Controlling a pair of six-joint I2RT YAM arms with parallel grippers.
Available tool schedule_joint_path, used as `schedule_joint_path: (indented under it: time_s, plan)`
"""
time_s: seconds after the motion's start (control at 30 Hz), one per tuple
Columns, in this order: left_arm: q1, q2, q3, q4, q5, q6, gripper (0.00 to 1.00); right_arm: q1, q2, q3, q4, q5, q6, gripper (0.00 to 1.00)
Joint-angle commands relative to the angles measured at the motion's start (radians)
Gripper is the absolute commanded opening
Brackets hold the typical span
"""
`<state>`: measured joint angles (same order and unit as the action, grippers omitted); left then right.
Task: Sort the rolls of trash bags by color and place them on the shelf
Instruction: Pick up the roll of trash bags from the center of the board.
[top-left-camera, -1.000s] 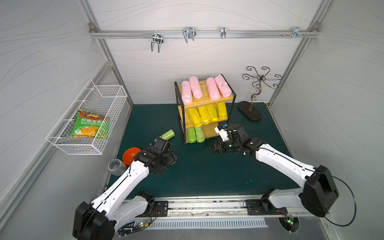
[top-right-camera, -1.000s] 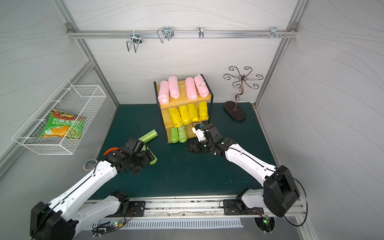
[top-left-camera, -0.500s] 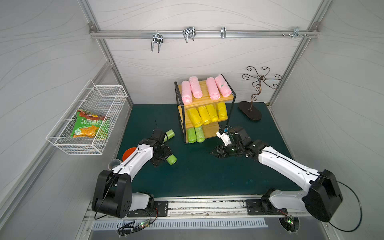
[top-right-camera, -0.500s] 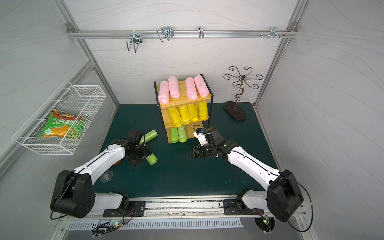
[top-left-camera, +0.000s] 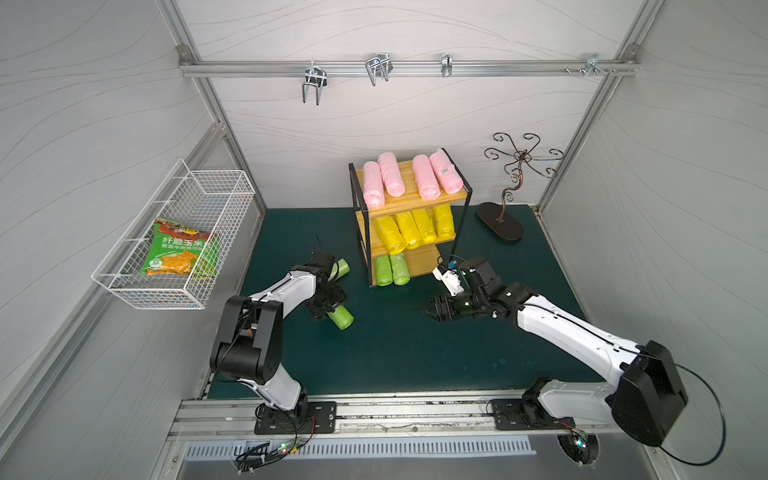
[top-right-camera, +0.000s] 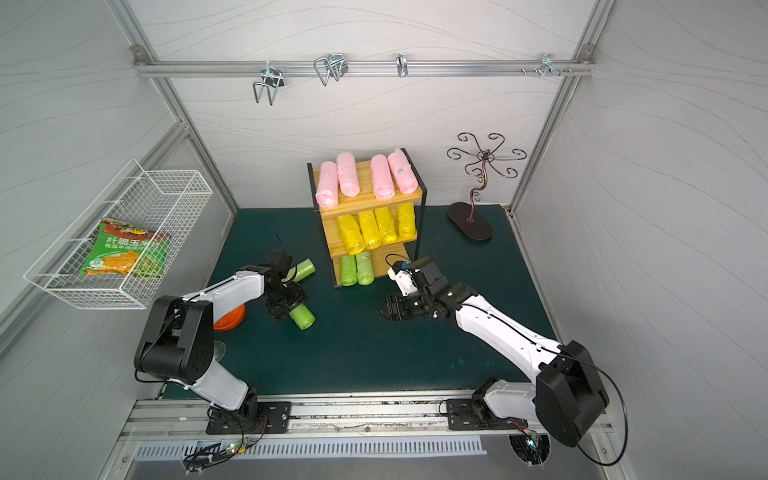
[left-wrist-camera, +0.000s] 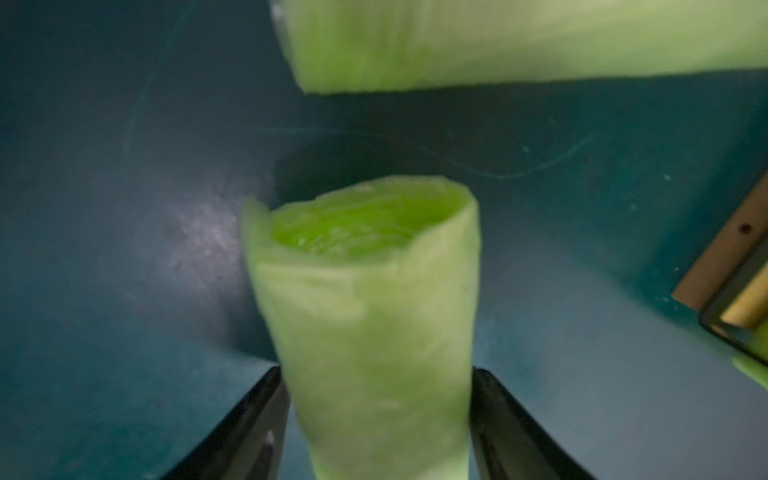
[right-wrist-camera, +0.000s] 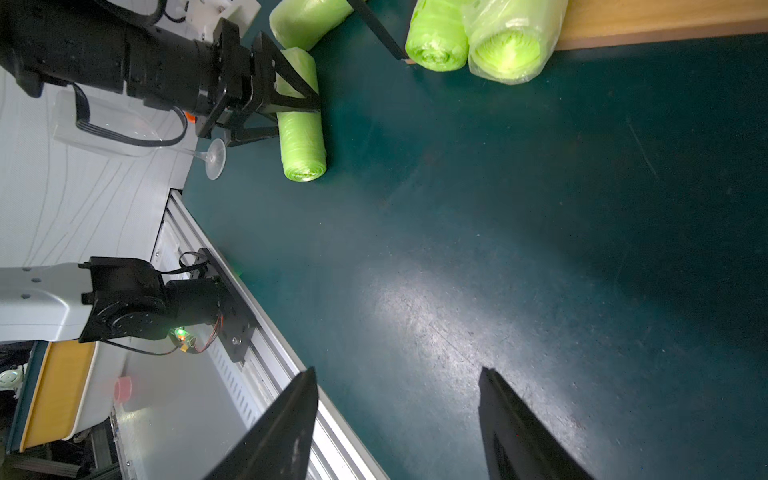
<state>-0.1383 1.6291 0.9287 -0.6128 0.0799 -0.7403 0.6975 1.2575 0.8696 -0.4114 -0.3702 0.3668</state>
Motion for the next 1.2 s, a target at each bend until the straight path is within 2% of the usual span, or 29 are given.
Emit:
schedule_joint_path:
  time_s: [0.0, 0.07, 0.23, 0.5, 0.7, 0.87, 1.17]
  plan:
    - [0.006, 0.027, 0.032, 0.034, -0.011, 0.025, 0.63, 0.007, -0.026, -0.010, -0.032, 0.004, -0.018, 0.65]
    - [0.006, 0.035, 0.026, 0.040, -0.017, 0.028, 0.51, 0.008, -0.026, -0.012, -0.032, 0.004, -0.017, 0.65]
    - [0.006, 0.014, -0.005, 0.067, -0.006, 0.026, 0.00, 0.010, -0.032, -0.008, -0.047, 0.015, -0.016, 0.65]
    - [-0.014, -0.167, -0.178, 0.158, 0.147, -0.153, 0.00, 0.055, -0.048, 0.031, -0.133, 0.107, -0.068, 0.65]
    - [-0.201, -0.260, -0.266, 0.224, 0.147, -0.338, 0.00, 0.064, -0.069, 0.038, -0.172, 0.110, -0.104, 0.66]
    - [-0.326, -0.217, -0.232, 0.265, 0.120, -0.413, 0.00, 0.083, -0.076, 0.048, -0.191, 0.101, -0.119, 0.66]
    - [-0.436, -0.074, -0.161, 0.320, 0.118, -0.415, 0.00, 0.176, -0.050, 0.041, -0.197, 0.147, -0.114, 0.70]
